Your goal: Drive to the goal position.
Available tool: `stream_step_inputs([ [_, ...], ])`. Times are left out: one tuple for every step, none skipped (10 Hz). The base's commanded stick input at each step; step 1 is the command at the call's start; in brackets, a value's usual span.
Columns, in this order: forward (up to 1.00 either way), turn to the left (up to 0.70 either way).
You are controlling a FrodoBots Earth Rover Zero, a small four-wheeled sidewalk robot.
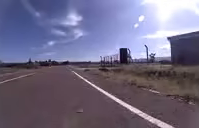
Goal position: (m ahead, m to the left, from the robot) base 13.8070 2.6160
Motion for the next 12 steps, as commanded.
stream_step_inputs([
  [1.0,0.37],
  [1.0,0.22],
  [1.0,0.07],
  [1.0,0.0],
  [1.0,0.0],
  [1.0,0.0],
  [1.0,0.0],
  [1.0,0.0],
  [1.0,0.0],
  [1.0,0.0],
  [1.0,0.0],
  [1.0,0.0],
])
